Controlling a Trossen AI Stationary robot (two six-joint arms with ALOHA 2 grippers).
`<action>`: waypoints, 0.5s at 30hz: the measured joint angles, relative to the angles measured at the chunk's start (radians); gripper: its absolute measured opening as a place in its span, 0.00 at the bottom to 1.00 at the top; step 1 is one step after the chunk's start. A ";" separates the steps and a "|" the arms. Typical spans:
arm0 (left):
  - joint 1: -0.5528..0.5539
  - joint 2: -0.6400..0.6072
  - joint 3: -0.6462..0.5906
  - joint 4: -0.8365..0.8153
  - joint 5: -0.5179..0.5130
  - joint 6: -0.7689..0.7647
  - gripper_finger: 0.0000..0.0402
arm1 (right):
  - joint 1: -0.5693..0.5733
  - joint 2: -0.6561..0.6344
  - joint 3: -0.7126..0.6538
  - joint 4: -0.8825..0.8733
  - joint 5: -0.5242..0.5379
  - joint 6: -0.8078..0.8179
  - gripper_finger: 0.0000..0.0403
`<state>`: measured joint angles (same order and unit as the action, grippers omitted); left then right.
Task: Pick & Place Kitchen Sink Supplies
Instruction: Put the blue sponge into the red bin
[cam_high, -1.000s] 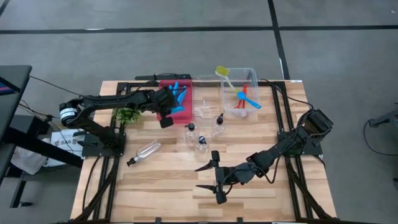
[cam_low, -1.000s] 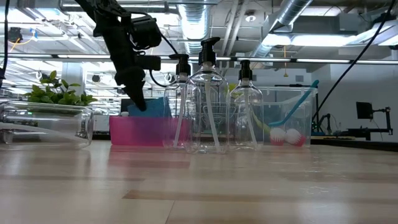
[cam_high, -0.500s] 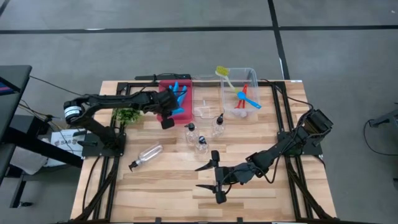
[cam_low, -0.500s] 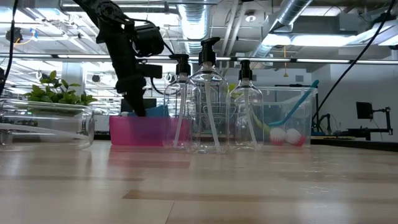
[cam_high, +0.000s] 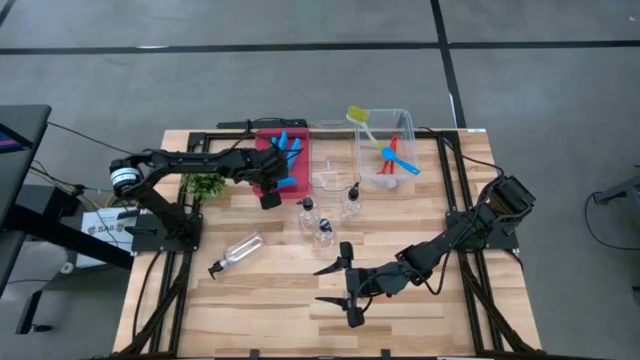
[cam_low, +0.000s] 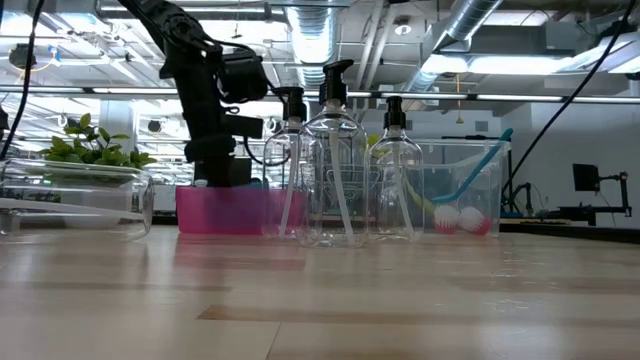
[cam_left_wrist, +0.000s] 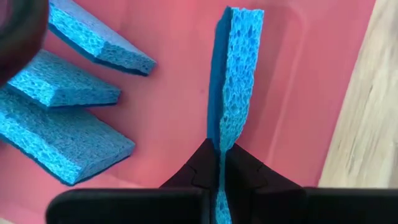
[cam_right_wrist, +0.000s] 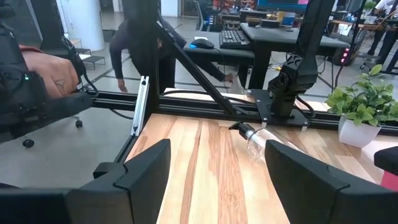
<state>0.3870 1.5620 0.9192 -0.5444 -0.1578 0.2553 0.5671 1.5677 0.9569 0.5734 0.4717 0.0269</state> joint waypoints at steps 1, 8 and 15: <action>0.000 -0.004 0.000 0.000 0.000 0.001 0.04 | 0.000 0.000 0.000 0.000 0.000 0.000 0.63; 0.000 -0.019 0.000 0.008 -0.006 0.002 0.04 | 0.000 0.000 0.000 -0.003 0.000 0.001 0.63; 0.000 -0.019 0.000 0.011 -0.006 -0.001 0.05 | 0.000 0.000 0.000 -0.013 0.000 0.024 0.63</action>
<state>0.3870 1.5428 0.9192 -0.5335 -0.1636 0.2543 0.5671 1.5677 0.9569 0.5602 0.4717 0.0513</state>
